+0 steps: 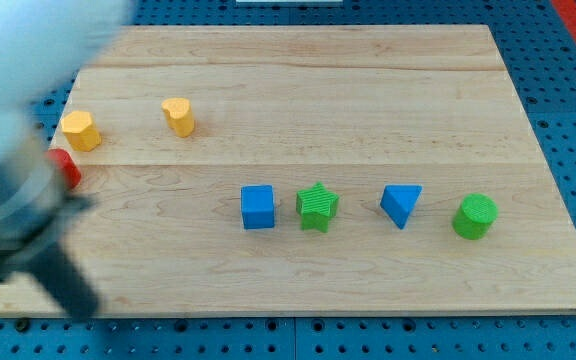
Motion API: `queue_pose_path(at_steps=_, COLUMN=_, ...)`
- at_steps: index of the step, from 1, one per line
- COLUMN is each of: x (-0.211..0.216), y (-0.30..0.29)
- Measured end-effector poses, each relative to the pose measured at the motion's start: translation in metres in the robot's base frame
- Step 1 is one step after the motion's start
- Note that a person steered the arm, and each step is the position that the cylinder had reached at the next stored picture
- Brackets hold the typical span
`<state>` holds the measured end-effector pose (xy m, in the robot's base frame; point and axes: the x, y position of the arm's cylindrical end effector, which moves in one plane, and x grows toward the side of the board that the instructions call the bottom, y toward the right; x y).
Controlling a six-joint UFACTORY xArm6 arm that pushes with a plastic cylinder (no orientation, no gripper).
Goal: Push the red star right a bit
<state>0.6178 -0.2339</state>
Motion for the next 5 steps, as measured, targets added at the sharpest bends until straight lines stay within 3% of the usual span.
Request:
queue_pose_path(at_steps=1, x=-0.018, y=-0.069)
queue_pose_path(at_steps=4, x=-0.07, y=-0.07)
queue_pose_path(at_steps=5, x=-0.091, y=-0.036)
